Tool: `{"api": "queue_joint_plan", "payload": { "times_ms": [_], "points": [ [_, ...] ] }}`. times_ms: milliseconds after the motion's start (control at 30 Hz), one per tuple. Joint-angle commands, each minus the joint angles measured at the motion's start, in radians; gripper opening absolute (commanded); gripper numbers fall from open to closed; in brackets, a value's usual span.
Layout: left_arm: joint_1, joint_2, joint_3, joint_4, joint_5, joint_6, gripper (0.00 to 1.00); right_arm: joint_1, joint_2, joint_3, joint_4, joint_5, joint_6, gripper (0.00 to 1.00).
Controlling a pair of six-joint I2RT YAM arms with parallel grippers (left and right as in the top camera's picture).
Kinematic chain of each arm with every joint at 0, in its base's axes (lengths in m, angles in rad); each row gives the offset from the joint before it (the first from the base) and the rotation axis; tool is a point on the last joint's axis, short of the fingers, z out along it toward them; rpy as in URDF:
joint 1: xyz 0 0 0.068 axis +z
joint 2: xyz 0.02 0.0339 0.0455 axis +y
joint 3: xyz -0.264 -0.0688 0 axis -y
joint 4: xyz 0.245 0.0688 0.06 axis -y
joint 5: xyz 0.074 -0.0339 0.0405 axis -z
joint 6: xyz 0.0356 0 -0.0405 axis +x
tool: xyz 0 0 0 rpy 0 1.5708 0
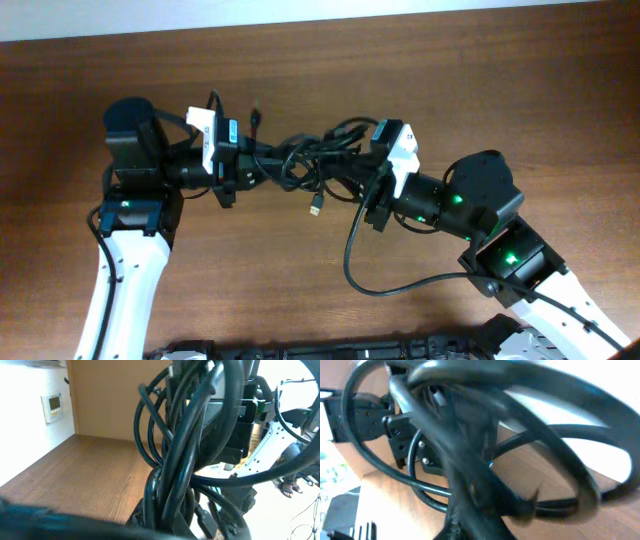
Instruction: Untangle cables
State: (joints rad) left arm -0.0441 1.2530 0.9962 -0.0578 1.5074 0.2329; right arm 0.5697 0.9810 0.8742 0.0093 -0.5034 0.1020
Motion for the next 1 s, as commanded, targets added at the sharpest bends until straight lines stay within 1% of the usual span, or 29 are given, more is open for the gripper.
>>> {"api": "queue_joint_plan", "payload": {
  "times_ms": [0,100,133,233,267,333,400,467,533,567,600,633,667,700,733,767,833,967],
  "points": [
    [-0.017,-0.006,0.014,0.005,-0.008,0.008,0.00,0.006,0.017,0.016,-0.005,-0.062,-0.007,0.04],
    [-0.017,-0.006,0.014,0.006,-0.070,-0.006,0.00,0.006,0.017,0.016,-0.068,-0.062,-0.007,0.04],
    [-0.017,-0.006,0.014,0.016,-0.096,-0.036,0.00,0.006,0.017,0.016,-0.092,-0.062,-0.007,0.04],
    [-0.017,-0.006,0.014,0.183,-0.148,-0.192,0.00,0.006,0.017,0.016,-0.192,-0.062,-0.007,0.04],
    [-0.017,-0.006,0.014,0.217,-0.190,-0.237,0.00,0.006,0.017,0.016,-0.224,-0.062,-0.007,0.04],
    [-0.017,-0.006,0.014,0.234,-0.276,-0.298,0.00,0.006,0.018,0.016,-0.277,-0.062,-0.007,0.04],
    [-0.017,-0.006,0.014,0.282,-0.328,-0.369,0.00,0.006,0.037,0.016,-0.332,-0.061,-0.007,0.04],
    [-0.015,-0.006,0.014,0.333,-0.331,-0.379,0.00,0.006,0.050,0.016,-0.374,-0.061,-0.007,0.04],
    [0.026,-0.006,0.014,0.340,-0.344,-0.403,0.00,0.006,0.049,0.016,-0.389,-0.048,-0.007,0.04],
    [0.041,-0.006,0.014,0.333,-0.338,-0.405,0.00,0.006,0.048,0.016,-0.389,-0.010,-0.007,0.09],
    [0.059,-0.006,0.014,0.333,-0.308,-0.404,0.00,0.006,0.048,0.016,-0.388,0.035,-0.007,0.36],
    [0.076,-0.006,0.014,0.330,-0.283,-0.404,0.00,0.005,0.047,0.016,-0.387,0.074,-0.007,0.42],
    [0.085,-0.006,0.013,0.329,-0.262,-0.404,0.00,0.005,0.043,0.016,-0.380,0.098,-0.006,0.44],
    [0.088,-0.006,0.013,0.324,-0.246,-0.404,0.00,0.005,0.035,0.016,-0.320,0.097,-0.007,0.49],
    [0.088,-0.006,0.013,0.305,-0.247,-0.400,0.00,0.005,0.030,0.017,-0.287,0.097,-0.007,0.59],
    [0.088,-0.006,0.013,0.290,-0.247,-0.397,0.00,0.005,0.019,0.016,-0.243,0.097,-0.007,0.67],
    [0.088,-0.006,0.013,0.275,-0.246,-0.397,0.00,0.005,-0.013,0.017,-0.156,0.097,-0.007,0.69],
    [0.088,-0.006,0.013,0.253,-0.244,-0.397,0.00,0.005,-0.040,0.016,-0.059,0.097,-0.008,0.69]
  ]
}}
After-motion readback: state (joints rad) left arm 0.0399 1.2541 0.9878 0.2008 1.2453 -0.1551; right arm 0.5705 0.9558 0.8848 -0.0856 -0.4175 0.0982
